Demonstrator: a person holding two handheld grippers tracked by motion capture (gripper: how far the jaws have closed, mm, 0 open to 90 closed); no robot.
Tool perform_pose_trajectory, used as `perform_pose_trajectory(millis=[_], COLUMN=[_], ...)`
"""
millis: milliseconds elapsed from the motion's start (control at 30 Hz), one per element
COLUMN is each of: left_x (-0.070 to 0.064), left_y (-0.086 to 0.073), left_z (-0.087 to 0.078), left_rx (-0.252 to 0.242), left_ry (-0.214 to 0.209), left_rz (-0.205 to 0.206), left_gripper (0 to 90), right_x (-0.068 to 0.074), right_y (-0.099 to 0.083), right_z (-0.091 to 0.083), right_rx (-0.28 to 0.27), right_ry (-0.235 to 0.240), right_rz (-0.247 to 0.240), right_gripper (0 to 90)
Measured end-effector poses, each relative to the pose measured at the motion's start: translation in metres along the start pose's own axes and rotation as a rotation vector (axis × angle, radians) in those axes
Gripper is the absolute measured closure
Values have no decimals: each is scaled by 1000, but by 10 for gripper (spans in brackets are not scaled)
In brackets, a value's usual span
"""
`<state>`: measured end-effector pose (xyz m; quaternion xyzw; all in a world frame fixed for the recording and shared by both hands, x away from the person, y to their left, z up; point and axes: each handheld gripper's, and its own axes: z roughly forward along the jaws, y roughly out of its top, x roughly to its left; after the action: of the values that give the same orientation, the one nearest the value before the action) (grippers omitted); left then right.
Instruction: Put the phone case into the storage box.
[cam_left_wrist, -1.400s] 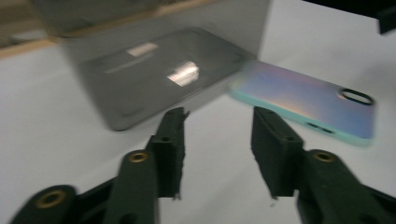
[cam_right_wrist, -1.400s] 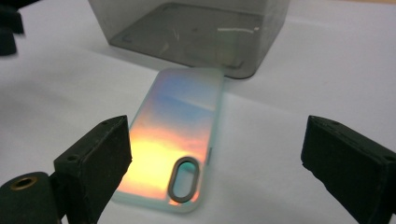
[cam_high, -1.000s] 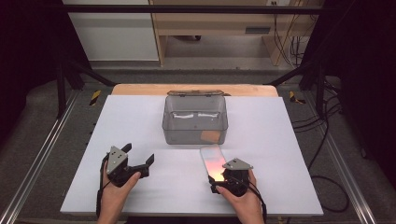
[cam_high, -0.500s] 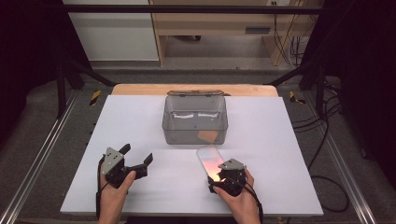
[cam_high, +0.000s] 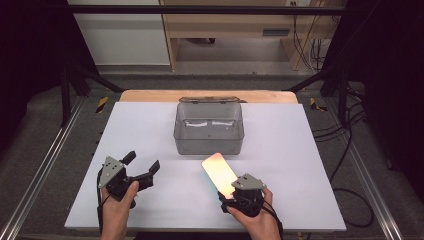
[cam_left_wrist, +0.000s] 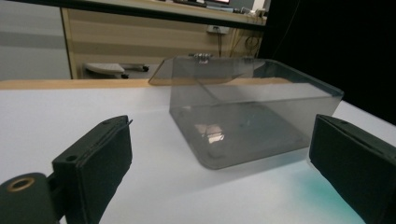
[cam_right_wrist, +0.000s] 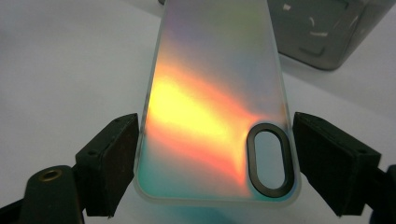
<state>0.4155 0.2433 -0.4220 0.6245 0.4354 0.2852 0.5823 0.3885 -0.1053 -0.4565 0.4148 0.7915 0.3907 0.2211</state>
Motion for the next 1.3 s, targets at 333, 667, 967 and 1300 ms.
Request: perform_pose_trajectory(millis=[333,667,967,1300], left_x=[-27,-69,-87,-87], left_y=[36,32,23,19], left_z=[25,57,69,72], left_rx=[-58,-39,1,6], left_ry=[-93,-206,-232,-235], left_rz=[-95,-232,-282,-348], left_gripper=[28,258,503,663], right_x=[-1,3,10,14], right_y=[33,55,58,58], right_z=[-4,5,8,10], right_rx=[-211,-392,-436,-441], right_ry=[4,26,48,49], right_rz=[71,186,220,237], right_gripper=[175,175,175,175])
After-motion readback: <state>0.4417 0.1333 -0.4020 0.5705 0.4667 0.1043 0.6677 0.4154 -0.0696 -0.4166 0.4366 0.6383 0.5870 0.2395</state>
